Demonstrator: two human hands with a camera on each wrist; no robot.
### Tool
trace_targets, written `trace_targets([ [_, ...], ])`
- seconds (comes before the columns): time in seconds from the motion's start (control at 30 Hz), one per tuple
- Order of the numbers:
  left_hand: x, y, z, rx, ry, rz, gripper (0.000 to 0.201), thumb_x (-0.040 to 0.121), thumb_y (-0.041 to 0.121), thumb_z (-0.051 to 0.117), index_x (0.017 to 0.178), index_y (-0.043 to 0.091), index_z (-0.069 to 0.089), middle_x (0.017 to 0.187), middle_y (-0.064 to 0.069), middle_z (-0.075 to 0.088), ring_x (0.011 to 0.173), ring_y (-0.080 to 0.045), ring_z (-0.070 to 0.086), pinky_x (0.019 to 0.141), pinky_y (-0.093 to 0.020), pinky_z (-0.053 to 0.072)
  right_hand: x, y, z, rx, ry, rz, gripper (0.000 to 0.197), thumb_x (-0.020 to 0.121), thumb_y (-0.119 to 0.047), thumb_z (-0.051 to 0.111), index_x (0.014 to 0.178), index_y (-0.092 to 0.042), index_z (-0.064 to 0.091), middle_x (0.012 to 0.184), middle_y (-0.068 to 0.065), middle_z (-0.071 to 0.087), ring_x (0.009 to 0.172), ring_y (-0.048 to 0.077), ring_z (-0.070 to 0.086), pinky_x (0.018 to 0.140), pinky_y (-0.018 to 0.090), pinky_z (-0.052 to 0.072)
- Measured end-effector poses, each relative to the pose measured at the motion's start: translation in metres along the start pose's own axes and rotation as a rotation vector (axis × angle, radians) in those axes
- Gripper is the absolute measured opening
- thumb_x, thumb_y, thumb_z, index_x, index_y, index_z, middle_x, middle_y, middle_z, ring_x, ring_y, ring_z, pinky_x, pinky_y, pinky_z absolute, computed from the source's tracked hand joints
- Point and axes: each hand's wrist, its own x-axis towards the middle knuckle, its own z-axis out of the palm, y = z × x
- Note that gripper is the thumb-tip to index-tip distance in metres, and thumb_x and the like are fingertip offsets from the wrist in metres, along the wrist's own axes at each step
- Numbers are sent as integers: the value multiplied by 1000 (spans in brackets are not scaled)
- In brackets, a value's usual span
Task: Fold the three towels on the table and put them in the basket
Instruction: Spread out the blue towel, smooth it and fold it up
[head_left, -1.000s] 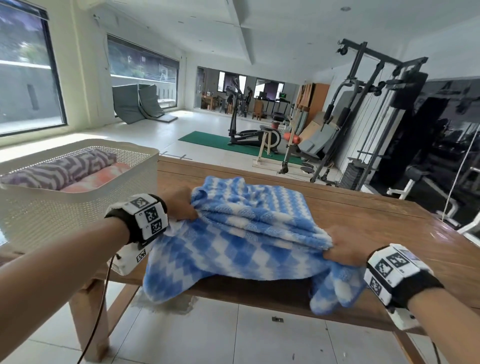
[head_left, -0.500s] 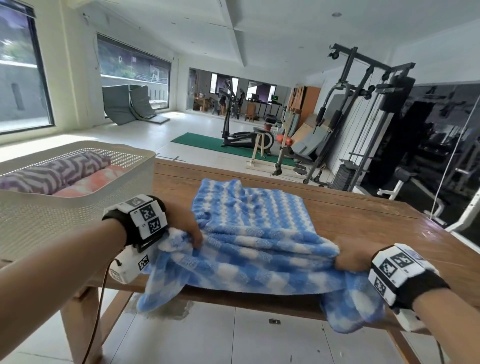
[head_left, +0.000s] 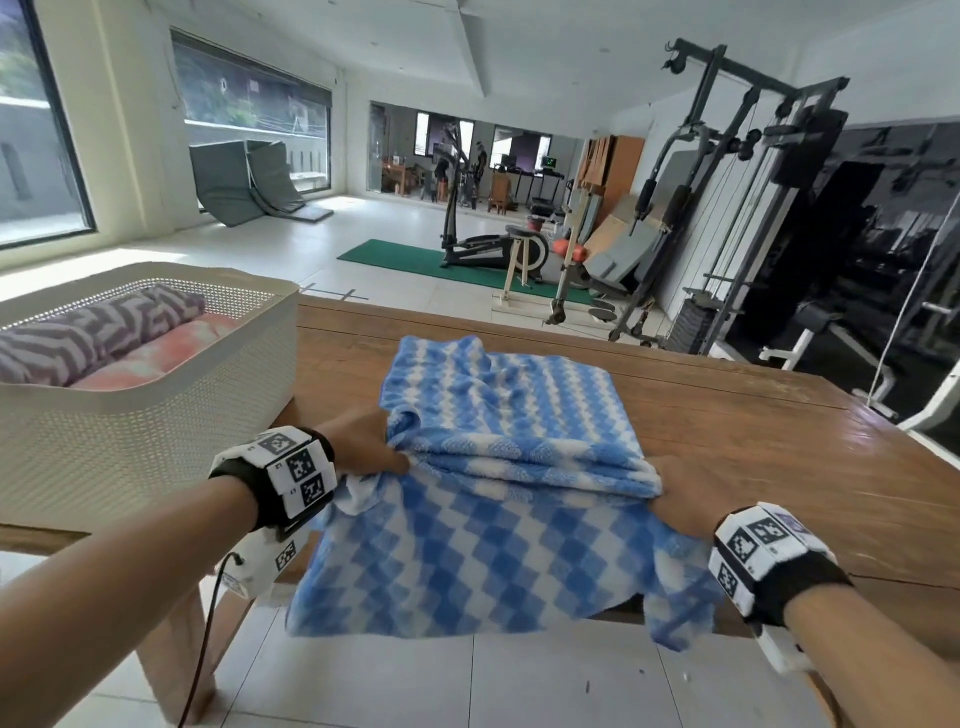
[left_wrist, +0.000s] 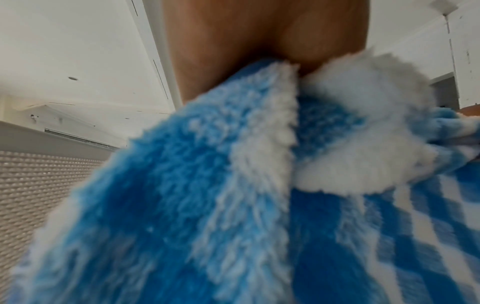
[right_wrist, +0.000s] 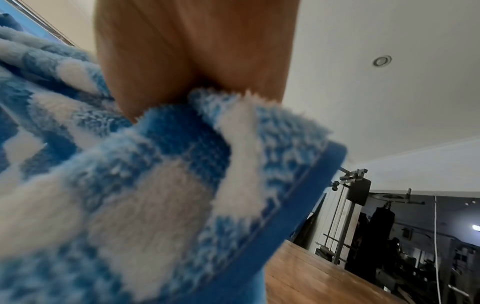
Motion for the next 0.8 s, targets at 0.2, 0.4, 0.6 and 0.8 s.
trace_targets([
  [0.2,62,12,-8,70,42,-17,29,75,31,72,84,8,58,74,-5,59,70,-22,55,61,-30,42,53,12,-4,57,98,7,23,80,-9,53,99,-18,61,100,6,67,93,29,62,66,29,40],
  [0.4,176,25,-19,107,152,-7,23,75,29,69,71,16,51,76,-6,60,70,-24,58,60,-34,45,171,37,1,78,157,-30,35,81,-9,54,115,-16,58,113,7,63,105,31,60,76,31,44],
  [0.6,323,26,2,195,93,-63,28,69,32,66,84,12,54,86,-5,61,78,-23,58,65,-31,50,326,67,24,113,48,-121,33,76,-9,50,104,-23,59,108,6,64,103,30,59,80,34,49],
  [0.8,441,0,37,269,-12,-211,39,73,31,65,102,6,58,107,-15,61,98,-32,60,79,-37,52,463,96,70,84,-156,-188,32,74,-24,50,104,-33,54,115,-1,63,110,27,59,86,36,49],
])
